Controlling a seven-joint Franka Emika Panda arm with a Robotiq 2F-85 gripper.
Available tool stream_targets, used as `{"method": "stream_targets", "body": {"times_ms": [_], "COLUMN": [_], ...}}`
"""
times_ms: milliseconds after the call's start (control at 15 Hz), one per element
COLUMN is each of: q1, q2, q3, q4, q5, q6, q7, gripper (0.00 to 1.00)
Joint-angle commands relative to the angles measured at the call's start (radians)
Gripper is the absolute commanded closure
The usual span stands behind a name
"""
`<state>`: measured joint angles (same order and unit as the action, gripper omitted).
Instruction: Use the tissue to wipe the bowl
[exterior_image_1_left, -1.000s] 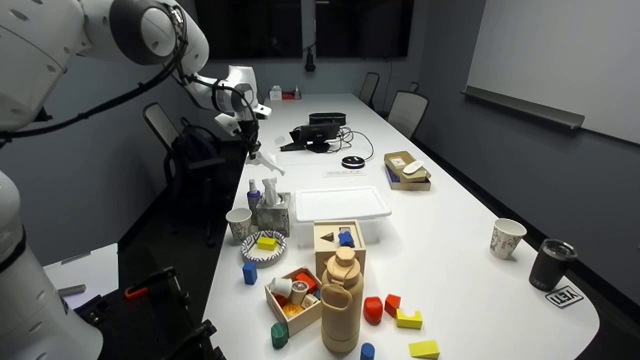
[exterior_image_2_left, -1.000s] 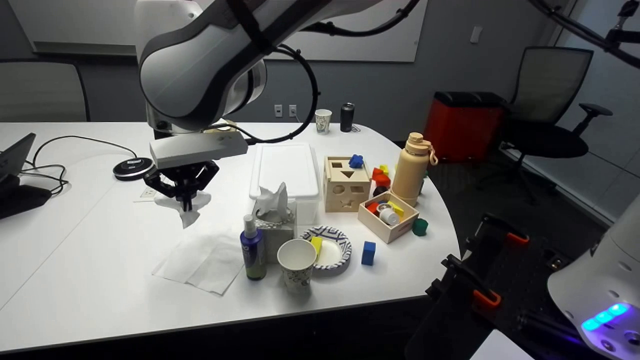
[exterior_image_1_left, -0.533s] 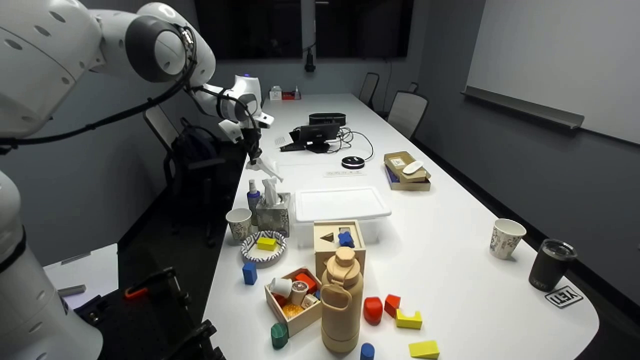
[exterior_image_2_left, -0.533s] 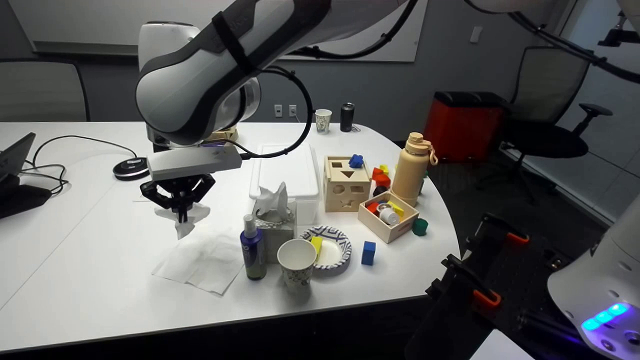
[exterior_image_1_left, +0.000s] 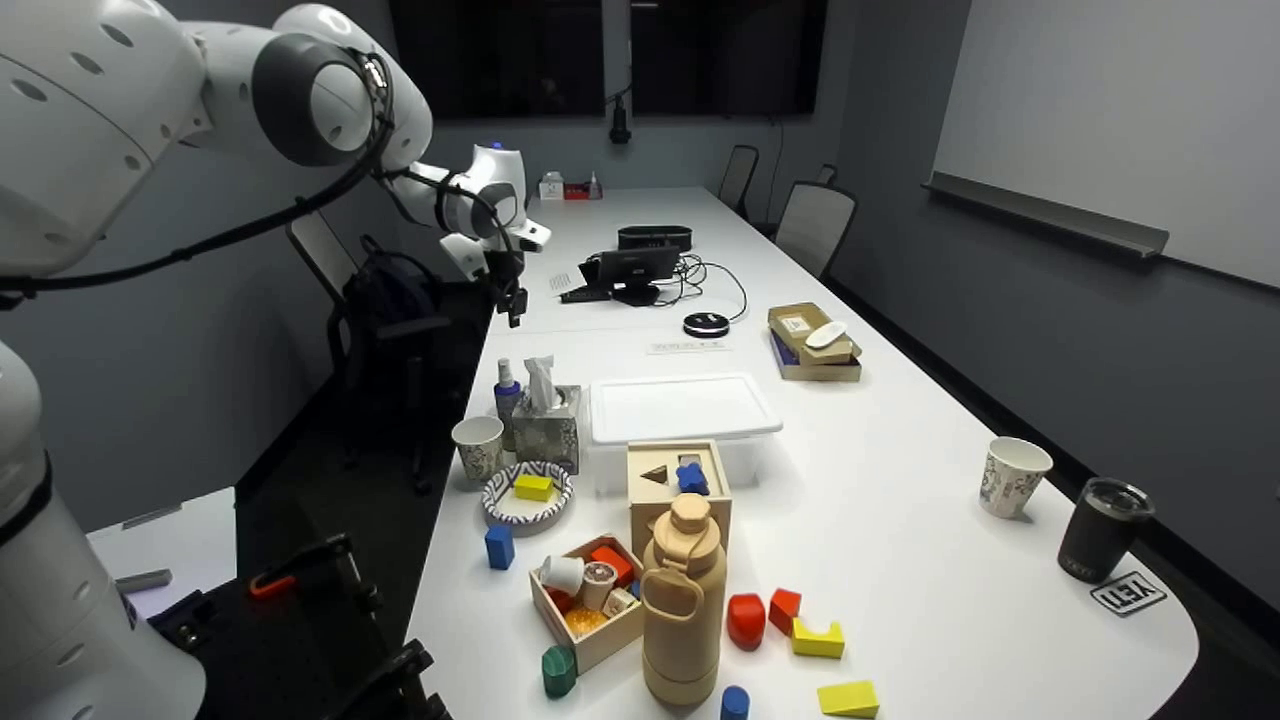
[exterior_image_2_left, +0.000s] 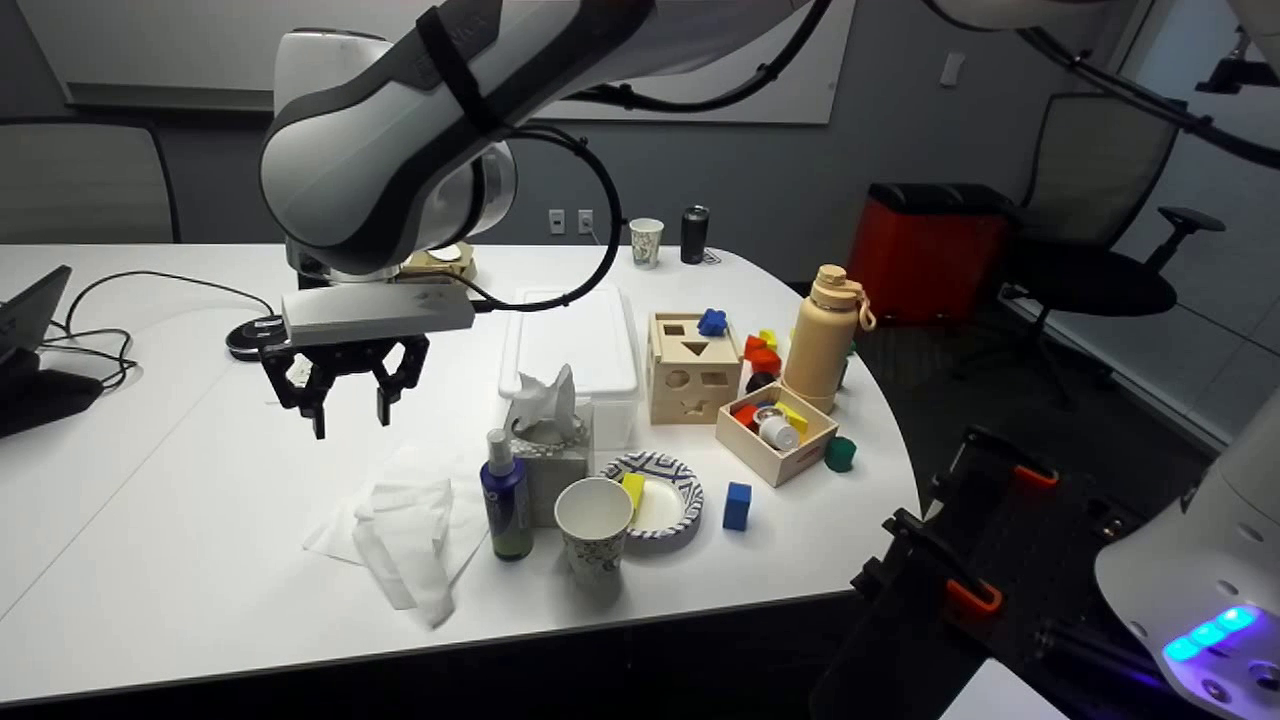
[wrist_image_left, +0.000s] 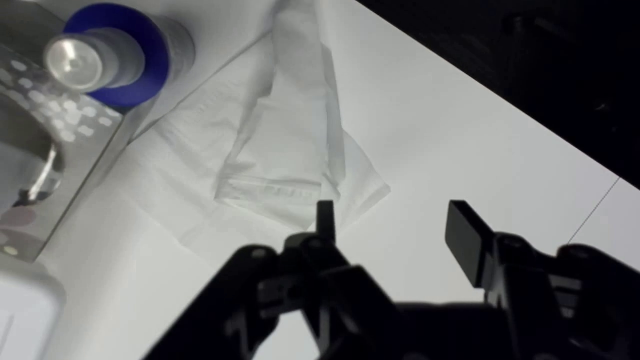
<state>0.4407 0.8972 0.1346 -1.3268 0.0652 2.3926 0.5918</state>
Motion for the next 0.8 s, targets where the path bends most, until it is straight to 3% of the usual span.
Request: {"method": "stream_targets", "body": {"times_ms": [0, 133, 733], "q1": [0.003, 0.0, -0.009], "q2": [-0.053, -0.088, -0.231], "q3": [-0.019, -0.024, -0.013], "q4": [-0.025, -0.046, -0.101], "q5": [0.029, 0.031, 0.042], "q6": [-0.085, -0.131, -0.297], "q7": [0.042, 0.065, 0.134], "gripper": [0.08, 0.0, 0.0]}}
